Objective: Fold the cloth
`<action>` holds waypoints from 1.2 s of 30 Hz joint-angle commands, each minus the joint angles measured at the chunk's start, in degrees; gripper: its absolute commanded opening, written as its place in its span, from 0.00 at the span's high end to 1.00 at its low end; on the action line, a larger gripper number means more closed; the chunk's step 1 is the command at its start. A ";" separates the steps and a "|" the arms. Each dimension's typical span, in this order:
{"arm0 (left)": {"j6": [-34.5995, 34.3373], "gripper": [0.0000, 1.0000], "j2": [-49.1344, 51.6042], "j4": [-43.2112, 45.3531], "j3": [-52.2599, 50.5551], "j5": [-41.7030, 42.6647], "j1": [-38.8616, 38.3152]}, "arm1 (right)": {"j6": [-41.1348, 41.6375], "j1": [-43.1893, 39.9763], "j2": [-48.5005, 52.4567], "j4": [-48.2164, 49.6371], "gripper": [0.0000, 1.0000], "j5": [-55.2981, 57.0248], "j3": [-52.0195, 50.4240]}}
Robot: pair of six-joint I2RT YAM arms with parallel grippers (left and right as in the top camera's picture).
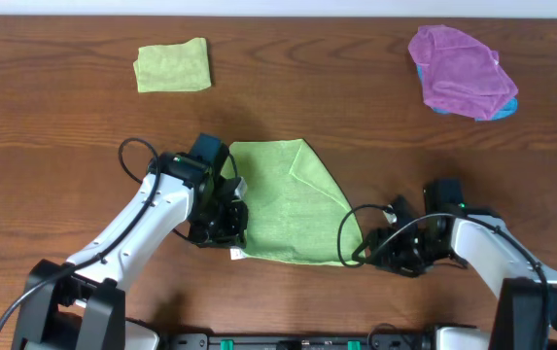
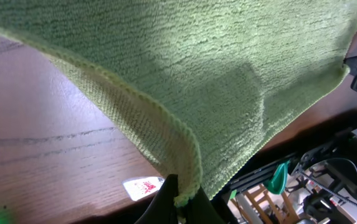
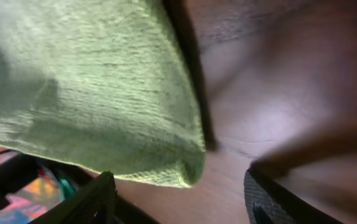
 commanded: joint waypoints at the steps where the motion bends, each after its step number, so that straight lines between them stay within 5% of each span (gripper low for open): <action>1: 1.05 0.94 -0.83 -0.50 0.28 -0.35 0.31 | 4.28 -0.50 -0.70 2.93 0.31 -3.69 -2.14; 25: 1.05 0.94 -0.83 -0.61 0.28 -0.11 0.31 | 11.32 -0.37 -0.66 16.31 0.26 -7.89 -12.22; 31: 1.05 0.94 -0.83 -0.98 0.26 0.09 0.31 | 12.61 2.38 -0.66 17.79 0.34 -7.41 -12.24; 35: 1.05 0.94 -0.83 -0.96 0.28 0.96 0.31 | 15.39 6.84 -0.66 20.24 0.44 -5.35 -12.24; 36: 1.07 0.94 -0.83 -0.98 0.28 1.16 0.31 | 15.54 7.85 -0.66 20.90 0.54 -5.20 -12.22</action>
